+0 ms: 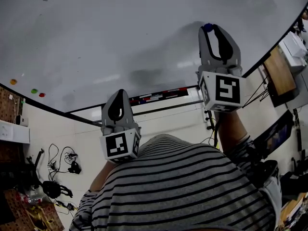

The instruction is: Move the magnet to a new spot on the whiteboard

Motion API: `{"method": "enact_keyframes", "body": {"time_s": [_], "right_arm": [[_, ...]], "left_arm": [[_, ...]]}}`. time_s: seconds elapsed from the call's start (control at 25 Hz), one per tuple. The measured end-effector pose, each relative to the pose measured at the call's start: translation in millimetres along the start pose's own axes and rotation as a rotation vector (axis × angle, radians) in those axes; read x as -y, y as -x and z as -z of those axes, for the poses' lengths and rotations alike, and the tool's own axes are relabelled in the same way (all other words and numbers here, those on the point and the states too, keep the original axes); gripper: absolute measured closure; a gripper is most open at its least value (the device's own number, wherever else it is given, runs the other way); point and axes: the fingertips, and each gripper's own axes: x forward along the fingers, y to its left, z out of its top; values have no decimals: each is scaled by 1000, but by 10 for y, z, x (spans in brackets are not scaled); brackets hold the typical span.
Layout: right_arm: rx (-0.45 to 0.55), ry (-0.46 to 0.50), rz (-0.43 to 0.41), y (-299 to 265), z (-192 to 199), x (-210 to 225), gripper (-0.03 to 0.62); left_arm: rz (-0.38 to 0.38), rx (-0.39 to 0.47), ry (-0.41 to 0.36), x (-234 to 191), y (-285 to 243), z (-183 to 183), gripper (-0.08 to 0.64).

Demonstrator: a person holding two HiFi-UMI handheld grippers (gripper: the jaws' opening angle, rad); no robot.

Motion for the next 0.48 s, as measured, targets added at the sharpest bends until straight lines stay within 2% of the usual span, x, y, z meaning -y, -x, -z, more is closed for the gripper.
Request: {"method": "enact_keyframes", "body": {"time_s": [0.28, 0.48], "right_arm": [[-48, -9, 42, -422, 487, -160, 474], [-22, -10, 57, -342, 376, -90, 479]], "left_arm": [[32, -31, 21, -345, -403, 269, 545], [28, -28, 24, -316, -284, 210, 545]]}}
